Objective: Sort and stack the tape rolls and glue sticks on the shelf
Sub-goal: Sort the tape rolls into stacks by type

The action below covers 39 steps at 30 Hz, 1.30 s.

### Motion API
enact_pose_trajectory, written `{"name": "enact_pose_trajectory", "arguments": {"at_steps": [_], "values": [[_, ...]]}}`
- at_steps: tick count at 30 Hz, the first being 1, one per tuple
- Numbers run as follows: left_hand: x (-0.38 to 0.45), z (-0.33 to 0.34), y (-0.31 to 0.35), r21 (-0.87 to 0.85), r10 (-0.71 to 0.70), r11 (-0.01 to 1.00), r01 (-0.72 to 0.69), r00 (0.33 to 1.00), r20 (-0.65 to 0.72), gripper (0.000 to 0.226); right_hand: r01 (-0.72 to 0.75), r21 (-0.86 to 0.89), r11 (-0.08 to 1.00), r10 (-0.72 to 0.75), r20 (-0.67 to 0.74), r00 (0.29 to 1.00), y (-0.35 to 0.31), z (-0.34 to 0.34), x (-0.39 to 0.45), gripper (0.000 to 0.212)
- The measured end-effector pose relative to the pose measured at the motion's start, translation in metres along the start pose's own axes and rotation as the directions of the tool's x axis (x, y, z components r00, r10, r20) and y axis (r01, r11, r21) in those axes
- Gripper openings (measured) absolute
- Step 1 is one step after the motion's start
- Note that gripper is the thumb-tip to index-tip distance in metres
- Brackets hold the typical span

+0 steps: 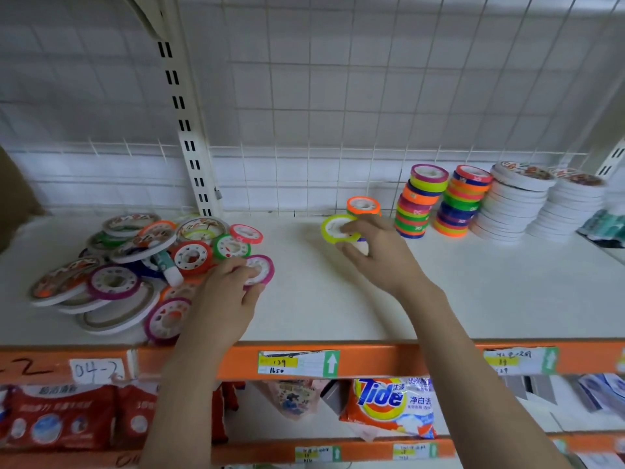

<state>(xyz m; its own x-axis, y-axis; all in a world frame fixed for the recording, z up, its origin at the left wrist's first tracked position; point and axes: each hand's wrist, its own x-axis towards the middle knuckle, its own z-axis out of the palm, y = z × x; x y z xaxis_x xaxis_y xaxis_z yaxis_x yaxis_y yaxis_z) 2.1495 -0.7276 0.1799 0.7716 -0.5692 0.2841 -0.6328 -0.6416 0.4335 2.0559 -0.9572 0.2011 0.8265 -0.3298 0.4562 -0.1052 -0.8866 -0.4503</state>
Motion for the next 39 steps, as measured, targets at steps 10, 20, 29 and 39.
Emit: {"name": "enact_pose_trajectory", "arguments": {"at_steps": [10,20,29,39], "values": [[0.007,0.003,-0.008,-0.026,-0.014,1.000,0.013,1.000,-0.028,0.031,-0.217,-0.114,0.970,0.214,-0.038,0.976,0.040,-0.007,0.063,0.035],[0.017,0.004,-0.005,-0.003,-0.011,1.000,0.010,0.999,-0.046,0.033,-0.231,-0.092,0.969,0.230,-0.020,0.973,0.044,-0.003,0.059,0.045],[0.080,0.010,0.064,0.008,0.256,0.967,-0.256,0.966,-0.039,0.029,-0.326,-0.176,0.929,0.317,-0.078,0.945,0.063,-0.030,-0.006,0.038],[0.160,0.031,0.138,0.055,0.423,0.901,-0.430,0.900,0.103,0.027,-0.426,-0.268,0.864,0.444,0.009,0.896,0.091,-0.028,-0.042,0.036]]}}
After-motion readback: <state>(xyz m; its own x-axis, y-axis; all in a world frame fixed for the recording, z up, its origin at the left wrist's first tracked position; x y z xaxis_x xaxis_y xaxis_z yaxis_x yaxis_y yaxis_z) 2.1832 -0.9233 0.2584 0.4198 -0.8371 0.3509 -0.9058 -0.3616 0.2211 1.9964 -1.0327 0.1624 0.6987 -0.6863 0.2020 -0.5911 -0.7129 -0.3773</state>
